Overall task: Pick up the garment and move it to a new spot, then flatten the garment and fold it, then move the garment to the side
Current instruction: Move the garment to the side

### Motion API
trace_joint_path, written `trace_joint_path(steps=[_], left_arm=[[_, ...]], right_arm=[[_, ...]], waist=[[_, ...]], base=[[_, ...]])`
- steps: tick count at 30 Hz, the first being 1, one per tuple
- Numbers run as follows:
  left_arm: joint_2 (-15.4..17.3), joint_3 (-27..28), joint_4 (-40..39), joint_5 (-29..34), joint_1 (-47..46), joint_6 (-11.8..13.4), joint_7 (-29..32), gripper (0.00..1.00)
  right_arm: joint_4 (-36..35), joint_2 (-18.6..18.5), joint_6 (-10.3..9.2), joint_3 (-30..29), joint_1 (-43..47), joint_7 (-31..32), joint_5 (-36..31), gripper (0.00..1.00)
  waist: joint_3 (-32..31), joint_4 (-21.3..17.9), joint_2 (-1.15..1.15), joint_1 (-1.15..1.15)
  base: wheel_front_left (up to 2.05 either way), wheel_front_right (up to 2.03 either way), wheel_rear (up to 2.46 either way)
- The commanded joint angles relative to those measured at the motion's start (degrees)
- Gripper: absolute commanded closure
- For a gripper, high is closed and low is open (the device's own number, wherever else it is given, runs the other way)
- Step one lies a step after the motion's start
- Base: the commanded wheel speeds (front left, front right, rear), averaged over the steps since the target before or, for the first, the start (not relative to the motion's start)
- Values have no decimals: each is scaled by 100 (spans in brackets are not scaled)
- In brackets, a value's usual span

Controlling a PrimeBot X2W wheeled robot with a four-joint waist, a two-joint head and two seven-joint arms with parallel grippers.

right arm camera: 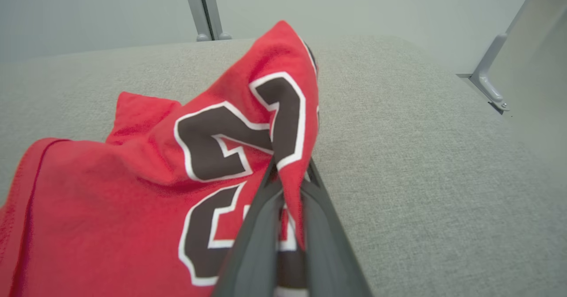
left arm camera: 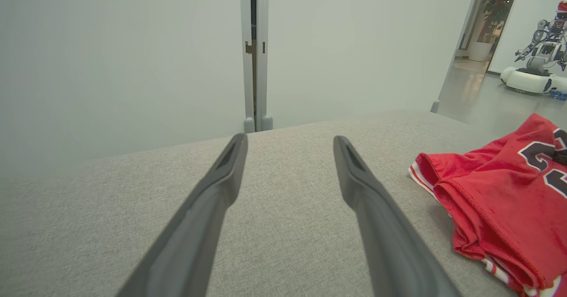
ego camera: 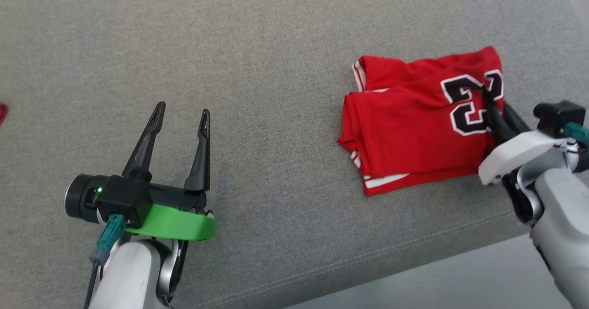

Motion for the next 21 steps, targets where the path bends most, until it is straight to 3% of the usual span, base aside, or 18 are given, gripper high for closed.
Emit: trace_joint_path(steps=[1, 12, 21], left_arm=[[41, -10, -16, 41, -112, -12, 14, 0], [143, -262, -297, 144, -554, -153, 84, 0], [222, -442, -495, 250, -863, -222, 101, 0]], right_arm=[[41, -52, -10, -41, -170, -19, -58, 100], [1246, -902, -10, -637, -1727, -19, -504, 100], [1673, -1393, -10, -744, -2450, -19, -1095, 100]], waist=[[283, -80, 0, 0], [1128, 246, 0, 0], [1689, 461, 0, 0]], base=[[0, 0, 0], [0, 0, 0], [0, 0, 0]])
